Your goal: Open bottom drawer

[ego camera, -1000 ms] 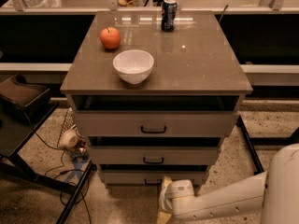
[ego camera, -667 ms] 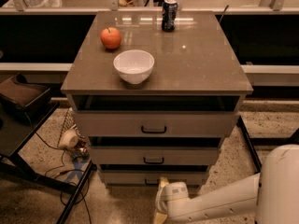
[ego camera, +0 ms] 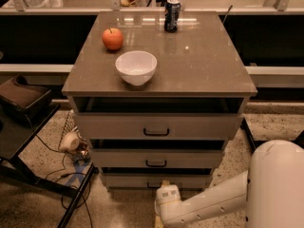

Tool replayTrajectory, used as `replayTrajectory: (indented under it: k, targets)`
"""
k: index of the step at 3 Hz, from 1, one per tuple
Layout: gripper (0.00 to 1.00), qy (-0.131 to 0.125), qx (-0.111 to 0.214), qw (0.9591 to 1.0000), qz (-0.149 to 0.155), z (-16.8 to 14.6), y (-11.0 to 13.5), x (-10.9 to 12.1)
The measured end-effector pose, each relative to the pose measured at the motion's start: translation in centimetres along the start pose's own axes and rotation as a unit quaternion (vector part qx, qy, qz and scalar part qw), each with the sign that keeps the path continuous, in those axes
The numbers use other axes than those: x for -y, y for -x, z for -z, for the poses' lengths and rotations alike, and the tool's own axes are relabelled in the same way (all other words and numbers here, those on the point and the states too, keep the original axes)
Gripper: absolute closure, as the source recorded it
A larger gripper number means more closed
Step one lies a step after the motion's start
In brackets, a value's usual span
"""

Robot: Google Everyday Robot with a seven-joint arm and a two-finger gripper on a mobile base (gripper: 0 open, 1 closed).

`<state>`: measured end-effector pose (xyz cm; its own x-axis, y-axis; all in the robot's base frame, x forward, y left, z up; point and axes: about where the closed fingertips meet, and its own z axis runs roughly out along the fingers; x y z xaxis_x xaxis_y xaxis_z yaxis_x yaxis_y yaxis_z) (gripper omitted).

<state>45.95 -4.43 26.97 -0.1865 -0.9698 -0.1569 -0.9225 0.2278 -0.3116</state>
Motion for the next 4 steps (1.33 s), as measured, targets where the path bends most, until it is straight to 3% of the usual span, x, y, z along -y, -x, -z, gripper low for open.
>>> replayTrajectory:
  k: [1, 3, 4]
  targets:
    - [0.00, 0.001, 0.006, 0.9999, 0.008, -1.8, 0.9, -0.3]
    - [0.00, 0.005, 0.021, 0.9985, 0.050, -8.8, 2.8, -0.5]
    - [0.00, 0.004, 0.009, 0.9967, 0.081, -11.6, 4.2, -0.5]
